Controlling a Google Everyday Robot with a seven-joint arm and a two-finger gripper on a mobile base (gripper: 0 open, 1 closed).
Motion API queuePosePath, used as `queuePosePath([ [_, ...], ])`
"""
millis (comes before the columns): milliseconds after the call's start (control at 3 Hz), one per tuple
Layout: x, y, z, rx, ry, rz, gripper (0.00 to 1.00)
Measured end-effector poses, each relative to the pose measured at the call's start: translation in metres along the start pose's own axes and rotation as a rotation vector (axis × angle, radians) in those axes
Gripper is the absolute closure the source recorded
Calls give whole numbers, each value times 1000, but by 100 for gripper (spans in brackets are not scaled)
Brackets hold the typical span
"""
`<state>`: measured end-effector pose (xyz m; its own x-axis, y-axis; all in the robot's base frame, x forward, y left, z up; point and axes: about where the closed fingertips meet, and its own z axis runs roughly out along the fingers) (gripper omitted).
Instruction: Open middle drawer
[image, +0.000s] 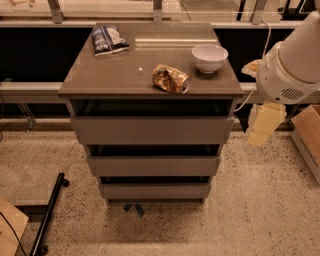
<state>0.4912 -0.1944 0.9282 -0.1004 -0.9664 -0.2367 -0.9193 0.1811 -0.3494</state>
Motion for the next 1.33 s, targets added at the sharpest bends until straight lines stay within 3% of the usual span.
queuePosePath([
  [333, -4, -8, 3, 31, -12, -6, 0],
  [667, -2, -4, 2, 28, 3, 5, 0],
  [1000, -3, 10, 31, -9, -61, 44, 0],
  [1333, -4, 26, 79, -62, -169, 73, 0],
])
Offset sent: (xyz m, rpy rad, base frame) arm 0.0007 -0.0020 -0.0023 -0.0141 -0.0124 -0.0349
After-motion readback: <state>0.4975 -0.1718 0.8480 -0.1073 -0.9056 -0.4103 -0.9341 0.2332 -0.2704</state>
